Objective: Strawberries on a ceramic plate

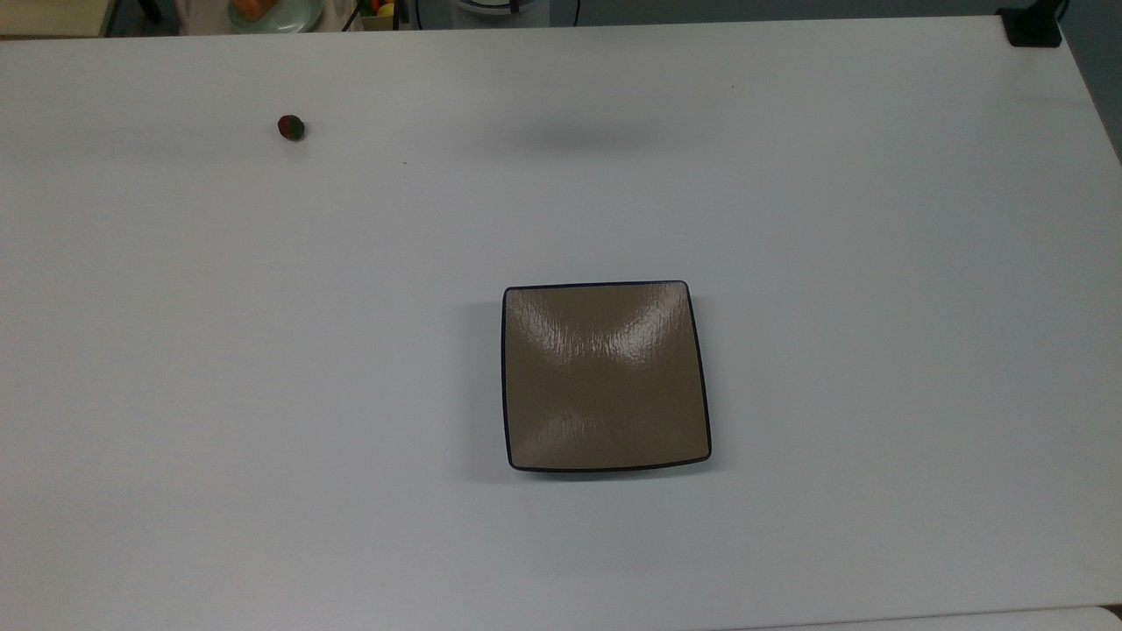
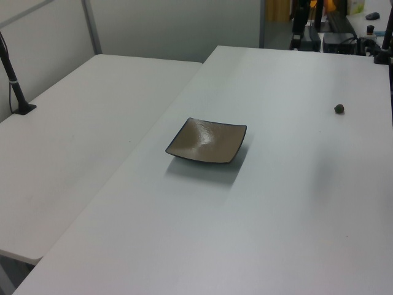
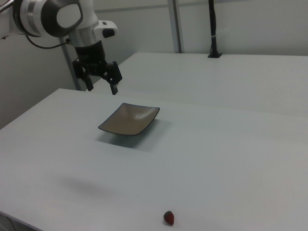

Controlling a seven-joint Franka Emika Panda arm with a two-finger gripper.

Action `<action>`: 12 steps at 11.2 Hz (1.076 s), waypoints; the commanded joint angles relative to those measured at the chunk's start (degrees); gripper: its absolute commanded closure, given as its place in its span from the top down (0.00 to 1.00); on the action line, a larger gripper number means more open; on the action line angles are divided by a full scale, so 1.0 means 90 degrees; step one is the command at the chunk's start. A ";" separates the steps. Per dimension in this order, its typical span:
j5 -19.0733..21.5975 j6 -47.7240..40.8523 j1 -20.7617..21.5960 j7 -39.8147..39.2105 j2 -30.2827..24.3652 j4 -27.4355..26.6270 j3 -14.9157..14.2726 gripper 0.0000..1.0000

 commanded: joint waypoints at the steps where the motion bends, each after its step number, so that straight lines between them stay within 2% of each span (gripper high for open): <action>1: 0.0047 0.0109 0.0082 0.0163 -0.0039 -0.0136 -0.0040 1.00; 8: 0.0027 0.0099 0.0072 -0.0197 -0.0039 -0.0224 -0.0039 1.00; 10: 0.0008 0.0099 0.0014 -0.0741 -0.0039 -0.0224 -0.0049 1.00; 12: 0.0008 0.0089 -0.0200 -0.1755 -0.0029 -0.0244 -0.0049 1.00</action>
